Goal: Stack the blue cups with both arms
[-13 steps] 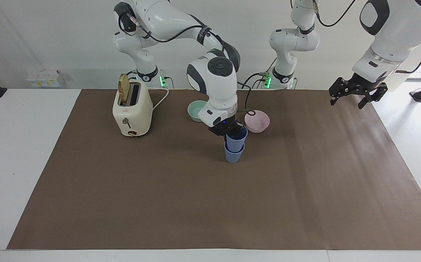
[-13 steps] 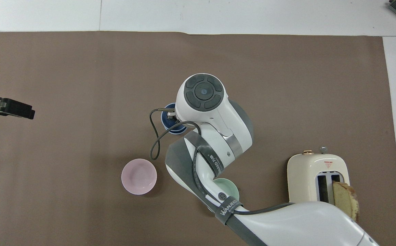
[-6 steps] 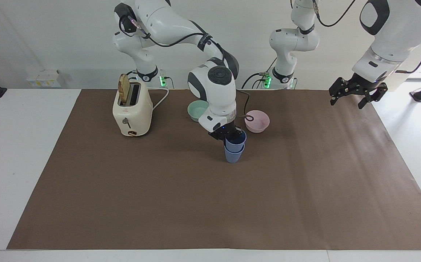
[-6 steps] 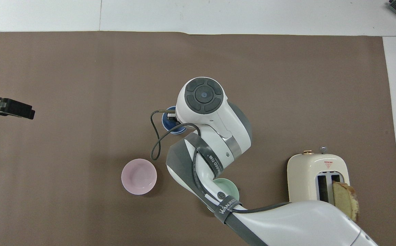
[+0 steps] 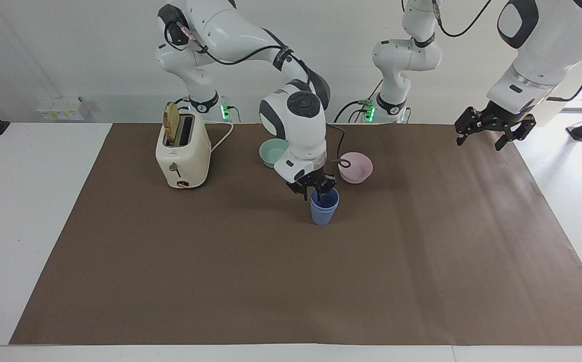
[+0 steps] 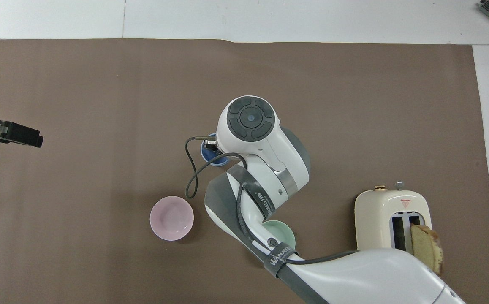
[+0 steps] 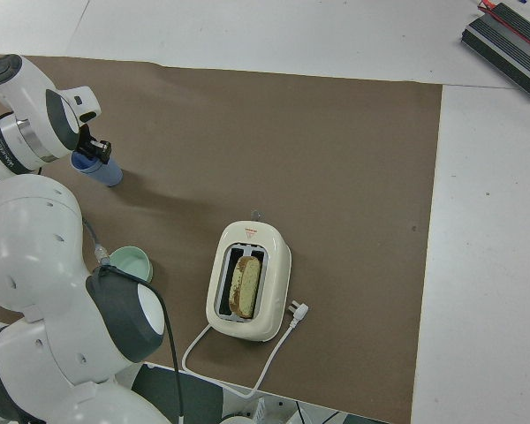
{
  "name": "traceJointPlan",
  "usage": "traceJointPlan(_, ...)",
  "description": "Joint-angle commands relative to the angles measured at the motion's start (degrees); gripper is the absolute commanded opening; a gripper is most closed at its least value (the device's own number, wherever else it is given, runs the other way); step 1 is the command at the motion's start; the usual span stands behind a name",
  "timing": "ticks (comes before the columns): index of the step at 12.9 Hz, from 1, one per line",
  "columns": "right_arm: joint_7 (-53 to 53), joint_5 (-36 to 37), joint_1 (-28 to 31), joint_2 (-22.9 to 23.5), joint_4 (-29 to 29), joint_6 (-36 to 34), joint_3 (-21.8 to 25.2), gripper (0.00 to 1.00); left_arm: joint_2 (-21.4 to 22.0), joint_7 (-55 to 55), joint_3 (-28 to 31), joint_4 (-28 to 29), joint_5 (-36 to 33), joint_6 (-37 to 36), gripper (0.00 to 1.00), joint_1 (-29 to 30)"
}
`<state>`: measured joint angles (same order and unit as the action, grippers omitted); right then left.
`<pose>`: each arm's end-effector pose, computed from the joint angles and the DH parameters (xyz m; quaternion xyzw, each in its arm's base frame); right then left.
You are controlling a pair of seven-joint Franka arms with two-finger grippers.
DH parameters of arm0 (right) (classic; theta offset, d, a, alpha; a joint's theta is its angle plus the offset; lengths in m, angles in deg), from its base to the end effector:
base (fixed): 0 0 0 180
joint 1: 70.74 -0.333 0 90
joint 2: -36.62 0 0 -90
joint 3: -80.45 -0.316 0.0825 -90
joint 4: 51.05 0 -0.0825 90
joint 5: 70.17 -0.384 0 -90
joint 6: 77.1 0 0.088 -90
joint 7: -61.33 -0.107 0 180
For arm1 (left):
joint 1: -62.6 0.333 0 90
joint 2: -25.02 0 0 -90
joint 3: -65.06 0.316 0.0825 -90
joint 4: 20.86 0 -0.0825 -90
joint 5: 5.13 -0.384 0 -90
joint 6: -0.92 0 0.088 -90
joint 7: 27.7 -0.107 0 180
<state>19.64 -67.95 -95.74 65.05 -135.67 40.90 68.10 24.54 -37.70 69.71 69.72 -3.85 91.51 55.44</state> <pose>0.5765 0.4057 0.4045 -0.9973 0.0446 -0.0168 0.0564 0.5571 -0.0270 0.6160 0.9940 -0.1088 -0.0034 0.0111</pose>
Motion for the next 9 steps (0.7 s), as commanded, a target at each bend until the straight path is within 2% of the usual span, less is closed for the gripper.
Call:
traceJointPlan(1,-1.2,0.2,1.2,-1.3,2.6,-4.2,-0.5,0.39,0.4,0.1,-0.6,-0.7,-0.8,-0.6,1.0,0.7)
traceJointPlan(3,-0.6,-0.1,2.4,-4.3,4.9,-11.1,-0.3,0.39,0.4,0.1,-0.6,-0.5,-0.8,-0.5,1.0,0.7)
traceJointPlan(4,-0.1,-0.5,4.0,-6.0,5.3,-13.2,-0.6,0.47,0.4,0.1,-0.6,-0.5,-0.8,-0.4,1.0,0.6)
traceJointPlan(5,2.2,-1.2,4.7,-7.9,5.3,-14.6,-0.4,0.65,0.4,0.1,-0.6,-0.5,-0.8,-0.4,1.0,0.6)
traceJointPlan(6,6.4,-1.2,6.2,-9.6,5.3,-16.1,-0.3,0.91,0.4,0.1,-0.6,-0.5,-0.8,-0.4,1.0,0.6)
traceJointPlan(7,10.5,-1.0,8.0,-10.7,5.3,-17.3,-0.2,1.0,0.4,0.1,-0.6,-0.5,-0.7,-0.4,1.0,0.6)
traceJointPlan(9,15.1,-0.9,12.4,-13.4,5.1,-19.4,-0.1,1.0,0.4,0.1,-0.6,-0.5,-0.7,-0.4,1.0,0.6)
